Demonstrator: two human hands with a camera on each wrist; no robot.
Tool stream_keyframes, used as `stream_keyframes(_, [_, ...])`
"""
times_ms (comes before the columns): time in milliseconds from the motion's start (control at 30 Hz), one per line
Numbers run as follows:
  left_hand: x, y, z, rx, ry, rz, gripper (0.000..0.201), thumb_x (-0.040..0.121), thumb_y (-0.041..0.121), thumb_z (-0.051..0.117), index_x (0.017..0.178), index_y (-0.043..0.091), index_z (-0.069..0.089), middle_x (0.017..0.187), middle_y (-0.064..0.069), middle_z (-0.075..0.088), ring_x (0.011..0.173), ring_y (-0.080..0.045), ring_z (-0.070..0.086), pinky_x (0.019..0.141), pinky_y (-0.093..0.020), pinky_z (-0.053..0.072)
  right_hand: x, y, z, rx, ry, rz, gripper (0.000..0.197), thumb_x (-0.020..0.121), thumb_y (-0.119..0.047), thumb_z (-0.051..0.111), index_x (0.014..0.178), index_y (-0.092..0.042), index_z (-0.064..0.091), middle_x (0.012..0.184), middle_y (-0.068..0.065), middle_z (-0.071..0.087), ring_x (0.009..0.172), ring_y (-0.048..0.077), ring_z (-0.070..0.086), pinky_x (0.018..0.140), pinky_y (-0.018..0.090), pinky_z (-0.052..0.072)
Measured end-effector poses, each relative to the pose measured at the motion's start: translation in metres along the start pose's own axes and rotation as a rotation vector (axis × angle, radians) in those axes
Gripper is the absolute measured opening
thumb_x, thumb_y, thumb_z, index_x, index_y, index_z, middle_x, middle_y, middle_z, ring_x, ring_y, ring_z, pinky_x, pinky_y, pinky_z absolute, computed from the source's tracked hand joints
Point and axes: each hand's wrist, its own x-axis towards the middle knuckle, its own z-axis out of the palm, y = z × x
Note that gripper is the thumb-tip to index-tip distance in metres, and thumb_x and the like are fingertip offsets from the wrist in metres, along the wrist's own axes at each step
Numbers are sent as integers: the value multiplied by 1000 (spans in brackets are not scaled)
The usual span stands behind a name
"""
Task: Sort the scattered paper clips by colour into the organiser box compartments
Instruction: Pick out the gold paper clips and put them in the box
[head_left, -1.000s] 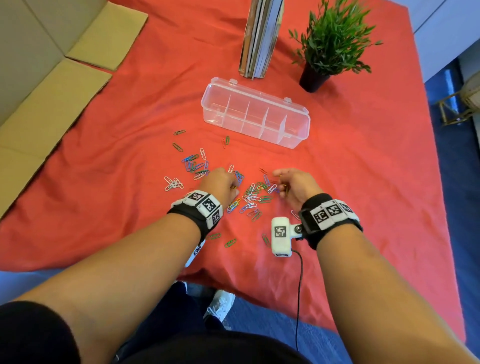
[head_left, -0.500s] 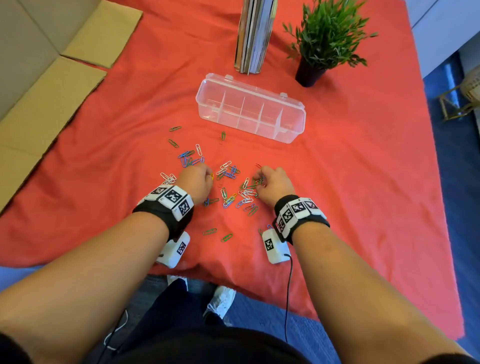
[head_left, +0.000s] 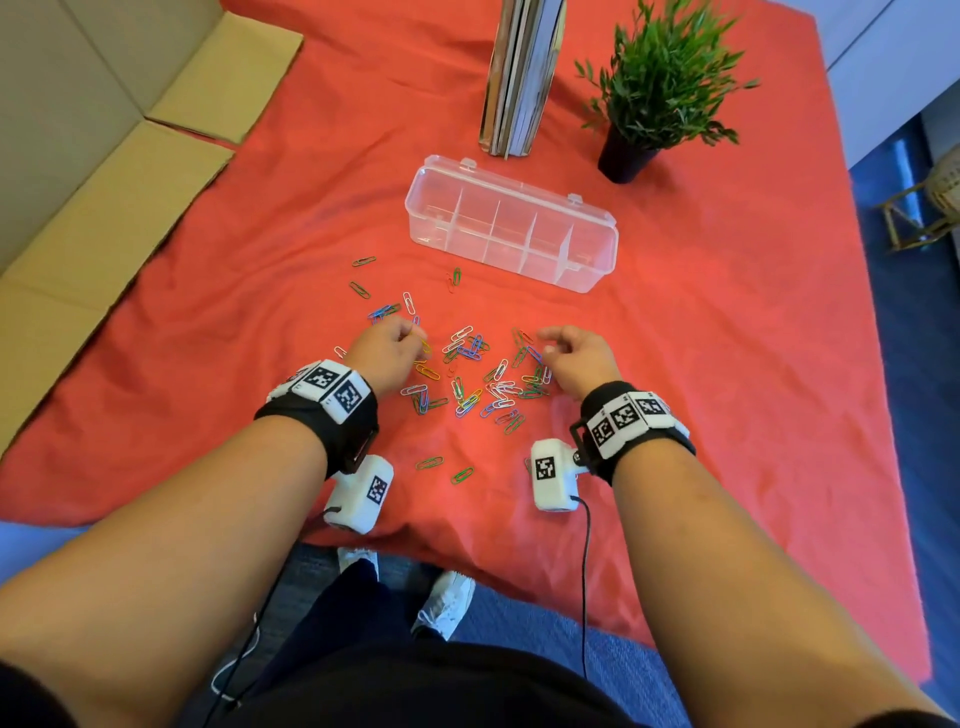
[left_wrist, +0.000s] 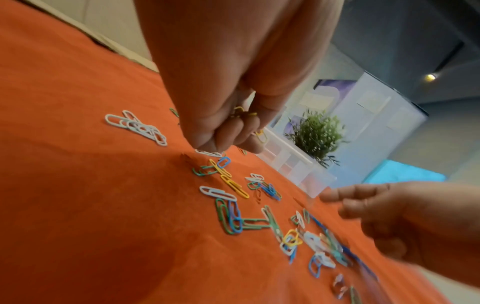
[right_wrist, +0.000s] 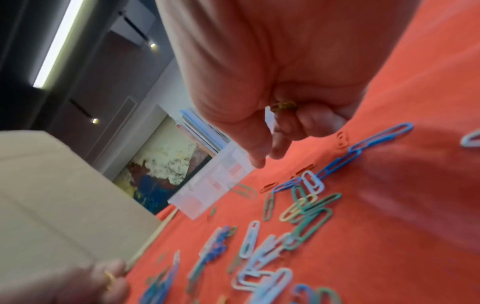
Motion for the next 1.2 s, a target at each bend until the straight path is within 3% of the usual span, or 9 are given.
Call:
stream_keyframes(167, [-4, 5, 0, -491, -40, -207, 29, 82, -1, 33, 78, 17, 56, 64, -3, 49, 51, -12, 38, 43, -18, 34, -6, 11, 8, -384, -82, -53, 20, 79, -8, 55, 91, -13, 70, 97, 14, 68, 89, 29, 65, 83, 30, 51])
stream_keyframes(333, [-10, 9, -5, -758, -150, -326, 20, 91, 10, 40, 80, 11, 56, 66, -3, 46, 55, -14, 48, 53, -26, 55, -14, 10, 20, -527, -35, -154, 16, 82, -14, 56, 97, -8, 59, 110, 15, 48, 90, 34, 59, 82, 37, 50])
stream_keyframes(467, [-6, 10, -8, -672, -137, -267, 31, 86, -8, 30, 80, 7, 55, 75, -6, 47, 64, -17, 52, 51, -25, 58, -15, 3, 20, -628, -76, -109, 22, 87, -17, 51, 103, -3, 56, 114, 16, 45, 93, 36, 59, 83, 40, 48])
stream_keyframes(567, [-3, 10, -10, -625, -128, -260, 35, 85, -9, 27, 81, 7, 57, 75, -6, 48, 63, -17, 52, 52, -24, 58, -12, -3, 15, -325, -15, -110, 5, 83, -15, 57, 83, -11, 60, 92, 7, 52, 80, 27, 56, 77, 31, 45])
stream_keyframes(700, [0, 10, -9, -574, -145, -288, 20, 90, 3, 40, 80, 12, 56, 66, -4, 47, 56, -15, 48, 46, -20, 53, -11, -13, 9, 310, -71, 75, 23, 82, -2, 58, 70, -21, 53, 65, 1, 53, 50, 12, 42, 47, 24, 35])
stream_keyframes(867, [9, -1, -5, 261, -18, 109, 17, 84, 29, 63, 89, 15, 71, 68, 1, 62, 63, -13, 56, 59, -22, 42, -20, -26, 13, 715, -350, 292, 19, 88, -1, 46, 77, -11, 57, 63, 3, 45, 46, 9, 46, 37, 16, 36])
stream_keyframes(1000, [13, -11, 2, 627, -38, 271, 35, 81, 30, 66, 115, 23, 65, 112, -7, 69, 108, -24, 61, 88, -27, 42, -28, -23, 31, 180, -384, 106, 21, 82, -2, 57, 72, -20, 58, 63, -5, 50, 54, 7, 43, 44, 17, 35])
stream_keyframes(1067, [14, -16, 6, 712, -57, 288, 36, 81, 28, 65, 117, 24, 64, 114, -10, 64, 110, -27, 57, 92, -30, 42, -32, -22, 41, -145, -344, -69, 18, 79, -4, 58, 82, -20, 64, 67, -8, 51, 60, 6, 47, 56, 21, 40])
stream_keyframes(1200, [8, -20, 11, 686, -32, 302, 21, 83, 21, 62, 101, 11, 66, 107, -15, 57, 101, -31, 56, 87, -34, 43, -40, -11, 58, -459, -243, -277, 18, 78, -8, 57, 95, -14, 63, 106, 10, 49, 90, 25, 56, 81, 27, 44])
